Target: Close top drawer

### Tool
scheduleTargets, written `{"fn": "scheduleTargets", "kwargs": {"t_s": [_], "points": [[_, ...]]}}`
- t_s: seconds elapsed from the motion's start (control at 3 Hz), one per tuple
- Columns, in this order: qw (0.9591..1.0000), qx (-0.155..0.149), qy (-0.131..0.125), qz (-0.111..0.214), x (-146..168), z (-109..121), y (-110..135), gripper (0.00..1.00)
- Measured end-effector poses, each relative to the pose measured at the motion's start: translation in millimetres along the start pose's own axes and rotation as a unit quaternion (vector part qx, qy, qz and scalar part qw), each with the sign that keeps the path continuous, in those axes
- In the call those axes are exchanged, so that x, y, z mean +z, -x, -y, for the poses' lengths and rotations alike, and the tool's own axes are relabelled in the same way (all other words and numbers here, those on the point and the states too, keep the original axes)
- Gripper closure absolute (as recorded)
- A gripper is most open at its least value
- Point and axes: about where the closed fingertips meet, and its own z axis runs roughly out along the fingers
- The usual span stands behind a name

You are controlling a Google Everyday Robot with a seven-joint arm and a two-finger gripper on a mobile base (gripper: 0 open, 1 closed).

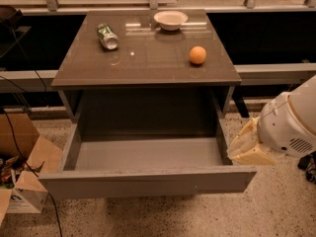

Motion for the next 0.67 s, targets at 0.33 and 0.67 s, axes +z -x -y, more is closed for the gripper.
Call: {"fn": "scheduleTargets", "kwargs": {"t_s": [0.33,0.67], "points": [[0.9998,0.005,0.02,-0.004,33.9,-6.3,-9.7,1.0],[0.9982,0.018,0.057,-0.005,97.2,-21.2,-30.9,1.0]]}}
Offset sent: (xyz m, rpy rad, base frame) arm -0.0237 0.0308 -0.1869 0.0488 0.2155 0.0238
